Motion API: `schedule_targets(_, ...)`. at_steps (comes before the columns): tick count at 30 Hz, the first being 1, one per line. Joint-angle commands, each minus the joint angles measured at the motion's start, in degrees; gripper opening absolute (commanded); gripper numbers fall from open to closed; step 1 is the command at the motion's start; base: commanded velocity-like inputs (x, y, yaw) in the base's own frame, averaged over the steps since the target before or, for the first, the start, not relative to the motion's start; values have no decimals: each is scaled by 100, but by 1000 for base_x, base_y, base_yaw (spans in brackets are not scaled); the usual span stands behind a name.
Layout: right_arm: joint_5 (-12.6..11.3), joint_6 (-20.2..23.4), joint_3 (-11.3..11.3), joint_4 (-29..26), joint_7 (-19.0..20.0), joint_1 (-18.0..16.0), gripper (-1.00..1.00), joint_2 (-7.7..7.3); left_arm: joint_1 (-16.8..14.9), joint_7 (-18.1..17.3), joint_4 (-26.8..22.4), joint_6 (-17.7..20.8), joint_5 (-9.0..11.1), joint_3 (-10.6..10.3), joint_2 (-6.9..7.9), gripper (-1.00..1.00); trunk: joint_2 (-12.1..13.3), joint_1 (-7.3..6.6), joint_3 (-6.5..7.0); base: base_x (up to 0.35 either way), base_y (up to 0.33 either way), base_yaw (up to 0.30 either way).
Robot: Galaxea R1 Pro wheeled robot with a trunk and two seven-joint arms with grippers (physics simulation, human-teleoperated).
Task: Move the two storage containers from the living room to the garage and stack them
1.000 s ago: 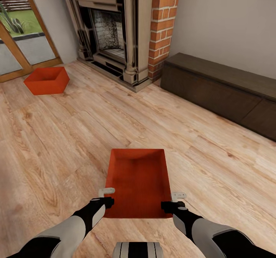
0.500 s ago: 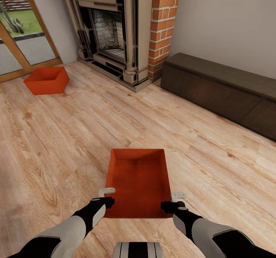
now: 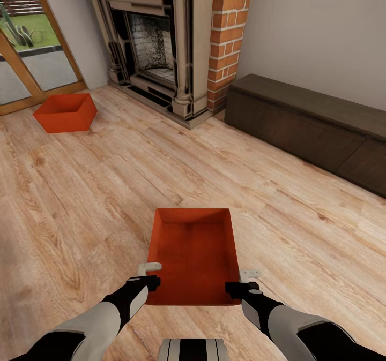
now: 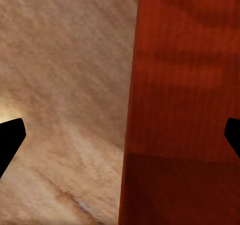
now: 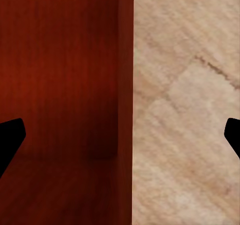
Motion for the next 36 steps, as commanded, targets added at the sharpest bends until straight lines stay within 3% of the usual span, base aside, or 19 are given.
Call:
schedule_targets(1,-58,-32,48,16,-10,-6,100,3,1,25,-12,30,57,-22,1,100,-1,-1,-3,0,0,0)
schedule_targets(12,-50,-26,48,14,-25,-6,100,3,1,17,-29,38,57,-22,17,100,-1,-1,-3,0,0,0)
schedule_targets(13,-50,-25,48,14,-23,-6,-100,3,-1,17,-35,38,57,-22,17,100,-1,-1,-3,0,0,0)
schedule_targets(14,-50,-25,48,15,-22,-6,-100,3,1,20,-40,38,55,-22,17,100,-1,-1,-3,0,0,0)
schedule_targets(15,-49,-24,48,15,-16,-8,-100,3,1,20,-41,38,56,-20,20,-100,-1,-1,-3,0,0,0)
schedule_targets(36,-58,-32,48,16,-36,-6,-100,3,2,22,-48,38,86,-14,10,-100,-1,-1,-3,0,0,0)
